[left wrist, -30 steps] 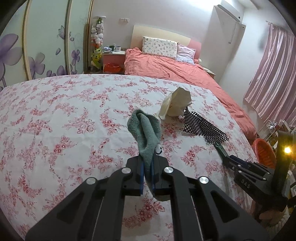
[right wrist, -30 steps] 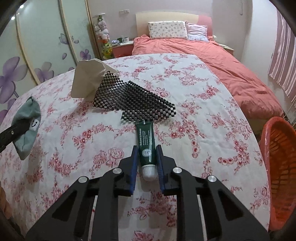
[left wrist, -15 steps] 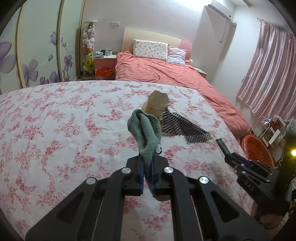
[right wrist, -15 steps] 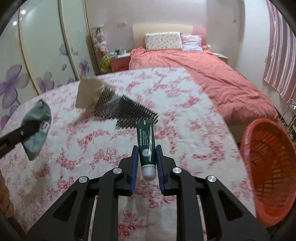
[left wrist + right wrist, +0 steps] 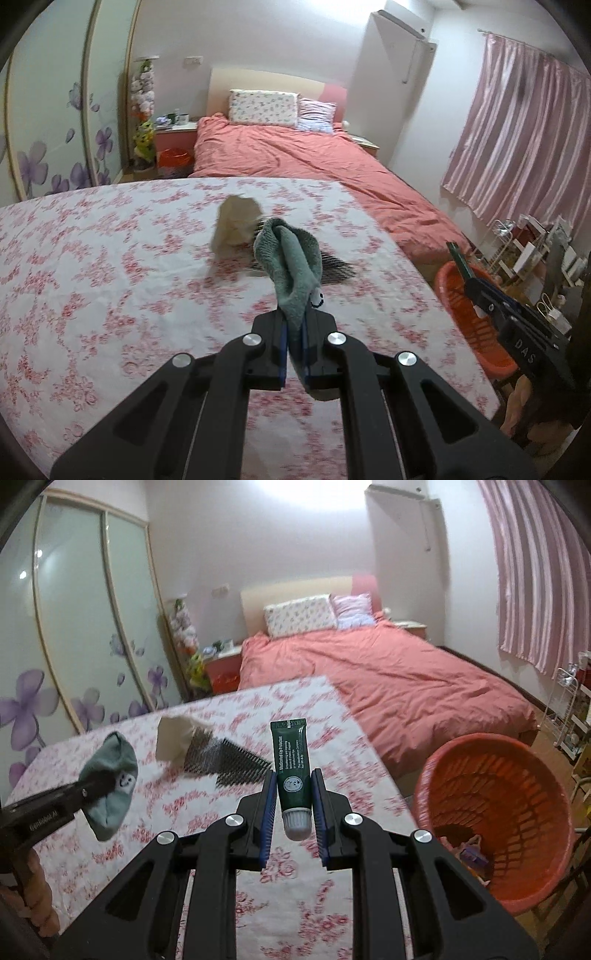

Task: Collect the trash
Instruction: 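Carry the sock and green tube to the orange basket and release them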

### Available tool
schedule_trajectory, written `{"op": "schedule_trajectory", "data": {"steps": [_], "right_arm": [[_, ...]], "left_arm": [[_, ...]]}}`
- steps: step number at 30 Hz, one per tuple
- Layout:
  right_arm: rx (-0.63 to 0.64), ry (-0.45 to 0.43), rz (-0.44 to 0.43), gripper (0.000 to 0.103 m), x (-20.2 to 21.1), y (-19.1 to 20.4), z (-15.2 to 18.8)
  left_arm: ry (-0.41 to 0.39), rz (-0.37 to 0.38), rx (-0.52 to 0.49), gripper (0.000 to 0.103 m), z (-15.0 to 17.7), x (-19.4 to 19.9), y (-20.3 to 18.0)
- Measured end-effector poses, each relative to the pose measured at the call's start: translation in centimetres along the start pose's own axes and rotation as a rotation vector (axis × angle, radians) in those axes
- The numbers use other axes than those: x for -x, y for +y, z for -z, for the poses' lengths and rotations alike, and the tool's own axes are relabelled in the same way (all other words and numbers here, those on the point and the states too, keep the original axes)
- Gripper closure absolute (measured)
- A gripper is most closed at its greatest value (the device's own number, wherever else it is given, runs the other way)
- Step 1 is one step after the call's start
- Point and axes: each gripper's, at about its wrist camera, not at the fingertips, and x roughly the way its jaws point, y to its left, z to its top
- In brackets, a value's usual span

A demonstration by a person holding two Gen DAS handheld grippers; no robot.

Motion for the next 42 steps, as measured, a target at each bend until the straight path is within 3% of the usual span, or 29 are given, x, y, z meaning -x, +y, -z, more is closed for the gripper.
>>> {"op": "schedule_trajectory", "data": {"steps": [20,31,42], "right_arm": [[-0.158,-0.212,0.193,0.084,5.4,-8.9,-0.1],[-0.197,-0.251,0.280,0.084,6.0,-12.4,0.6],[-0.235,-0.235,0.303,0.084,5.7,-15.5,1.3]], "left_arm": [[0.000,0.237,-0.127,0.096,-0.2,-0.6,-12.6],[0.033,0.348,-0.180,0.096,0.3,-2.9,-19.1],[0.091,0.408,-0.216,0.096,1.2,-6.3,-24.2]]}}
